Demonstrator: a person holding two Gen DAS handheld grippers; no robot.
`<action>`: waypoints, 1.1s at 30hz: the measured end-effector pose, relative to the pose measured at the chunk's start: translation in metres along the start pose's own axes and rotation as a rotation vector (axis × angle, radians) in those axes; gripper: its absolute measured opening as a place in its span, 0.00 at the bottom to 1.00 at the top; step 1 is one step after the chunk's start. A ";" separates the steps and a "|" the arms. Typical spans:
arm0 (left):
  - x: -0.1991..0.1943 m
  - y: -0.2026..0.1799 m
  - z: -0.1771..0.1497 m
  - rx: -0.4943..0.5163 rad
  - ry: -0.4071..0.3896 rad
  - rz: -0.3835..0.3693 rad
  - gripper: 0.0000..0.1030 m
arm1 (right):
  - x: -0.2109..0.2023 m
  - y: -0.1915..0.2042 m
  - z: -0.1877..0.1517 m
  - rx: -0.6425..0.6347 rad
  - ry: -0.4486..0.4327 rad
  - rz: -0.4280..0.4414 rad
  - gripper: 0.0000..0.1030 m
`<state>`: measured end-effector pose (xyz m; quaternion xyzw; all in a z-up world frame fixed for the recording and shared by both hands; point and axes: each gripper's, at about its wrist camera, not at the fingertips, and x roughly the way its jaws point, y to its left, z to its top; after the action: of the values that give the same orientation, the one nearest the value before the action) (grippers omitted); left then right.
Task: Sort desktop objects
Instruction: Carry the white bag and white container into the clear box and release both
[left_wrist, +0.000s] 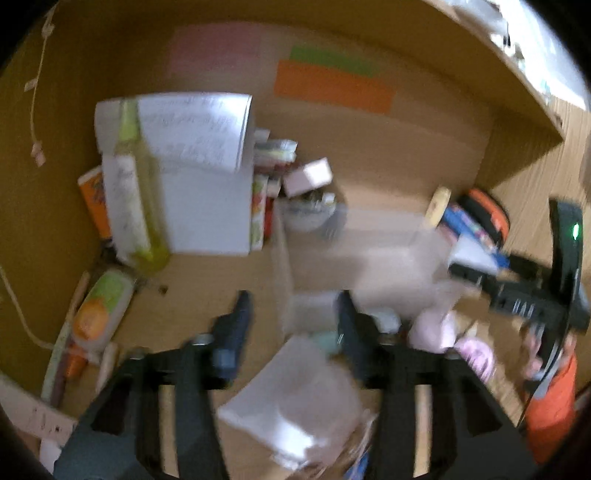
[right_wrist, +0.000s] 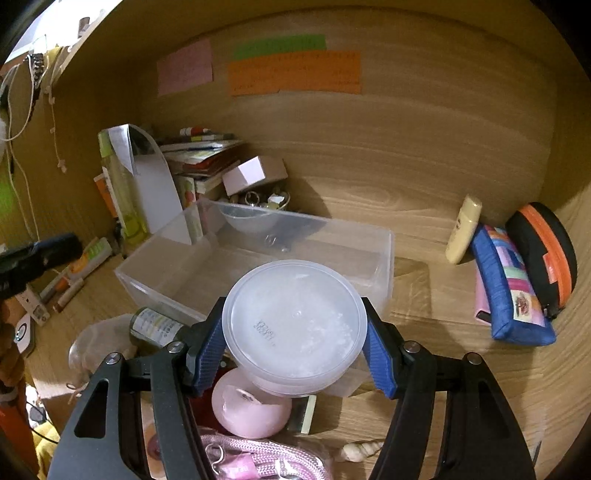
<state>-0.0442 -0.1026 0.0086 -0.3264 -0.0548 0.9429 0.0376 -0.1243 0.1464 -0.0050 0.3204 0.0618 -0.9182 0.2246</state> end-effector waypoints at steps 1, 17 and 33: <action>0.001 0.002 -0.007 0.004 0.019 0.008 0.72 | 0.001 0.001 0.000 -0.001 0.003 0.004 0.61; 0.066 0.001 -0.057 -0.009 0.298 -0.052 0.96 | 0.000 0.010 0.001 -0.028 0.020 -0.013 0.61; 0.043 0.025 -0.062 -0.099 0.217 0.003 0.40 | 0.055 0.013 0.027 -0.051 0.116 -0.032 0.61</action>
<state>-0.0400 -0.1182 -0.0692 -0.4280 -0.0962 0.8983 0.0255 -0.1716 0.1075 -0.0175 0.3664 0.1031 -0.8996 0.2142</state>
